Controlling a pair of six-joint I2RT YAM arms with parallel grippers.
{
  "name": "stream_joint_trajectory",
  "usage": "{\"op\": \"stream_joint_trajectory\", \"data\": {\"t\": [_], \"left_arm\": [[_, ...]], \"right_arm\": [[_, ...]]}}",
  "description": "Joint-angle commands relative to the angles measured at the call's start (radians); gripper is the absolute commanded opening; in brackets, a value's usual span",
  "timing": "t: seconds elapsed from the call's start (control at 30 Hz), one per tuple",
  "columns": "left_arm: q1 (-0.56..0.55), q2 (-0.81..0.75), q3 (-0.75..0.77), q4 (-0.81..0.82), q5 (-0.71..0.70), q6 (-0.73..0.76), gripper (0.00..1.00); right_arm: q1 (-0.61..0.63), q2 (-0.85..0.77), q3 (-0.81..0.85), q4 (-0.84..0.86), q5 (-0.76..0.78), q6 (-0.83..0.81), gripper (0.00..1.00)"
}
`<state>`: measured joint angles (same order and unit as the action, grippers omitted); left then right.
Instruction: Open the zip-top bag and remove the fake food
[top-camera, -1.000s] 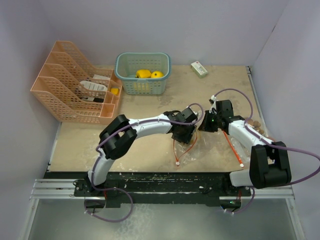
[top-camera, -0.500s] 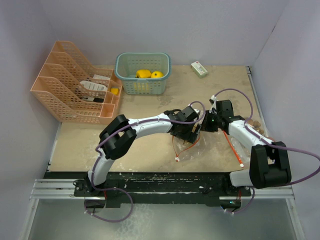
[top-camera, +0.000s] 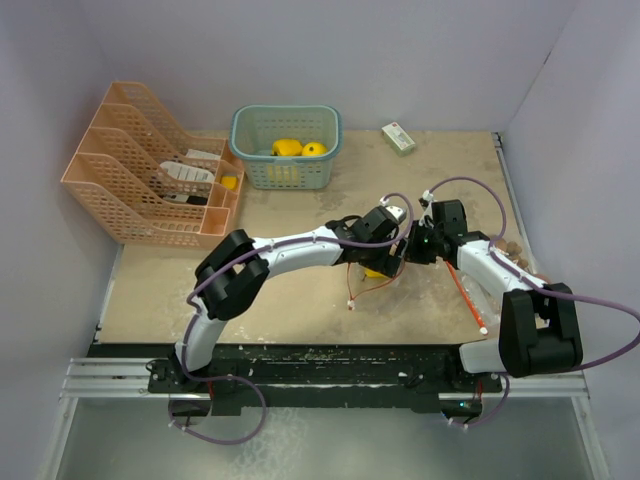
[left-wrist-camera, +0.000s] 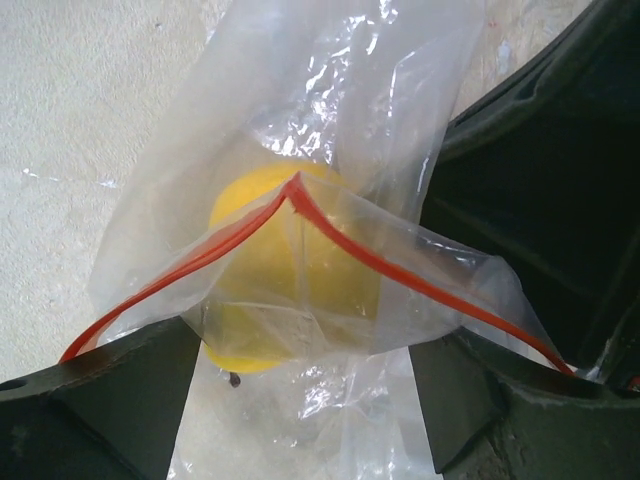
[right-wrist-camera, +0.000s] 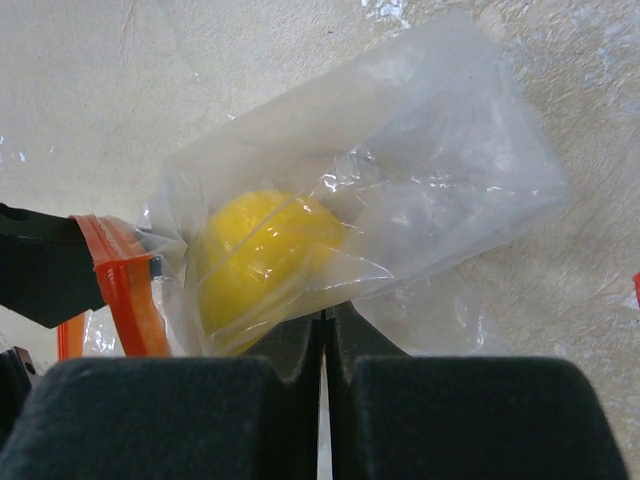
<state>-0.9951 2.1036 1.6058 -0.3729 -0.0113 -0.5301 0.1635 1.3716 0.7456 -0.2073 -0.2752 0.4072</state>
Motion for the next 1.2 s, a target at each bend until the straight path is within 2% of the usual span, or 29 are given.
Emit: {"op": "stream_joint_trajectory", "data": {"t": [0.0, 0.17, 0.33, 0.6, 0.73, 0.97, 1.17], "left_arm": [[-0.003, -0.016, -0.044, 0.134, -0.057, 0.009, 0.86], [-0.005, -0.011, -0.086, 0.175, -0.088, 0.034, 0.9], [-0.004, -0.011, -0.111, 0.179, -0.092, 0.067, 0.76], [-0.005, -0.015, -0.12, 0.176, -0.072, 0.096, 0.32], [-0.005, -0.017, -0.124, 0.174, -0.034, 0.104, 0.02], [-0.004, -0.12, -0.17, 0.12, -0.045, 0.114, 0.0], [-0.004, -0.294, -0.256, 0.085, -0.073, 0.148, 0.0]], "right_arm": [[0.005, -0.014, -0.009, -0.011, -0.01, -0.01, 0.0], [0.006, -0.008, -0.008, -0.01, -0.011, -0.01, 0.0], [0.006, -0.002, -0.001, -0.013, -0.01, -0.013, 0.0], [0.006, 0.003, 0.0, -0.013, -0.01, -0.013, 0.0], [0.006, -0.003, 0.0, -0.017, -0.007, -0.014, 0.0], [0.006, -0.013, -0.004, -0.021, -0.005, -0.013, 0.0], [0.005, -0.027, 0.0, -0.015, 0.016, 0.003, 0.0]]}}
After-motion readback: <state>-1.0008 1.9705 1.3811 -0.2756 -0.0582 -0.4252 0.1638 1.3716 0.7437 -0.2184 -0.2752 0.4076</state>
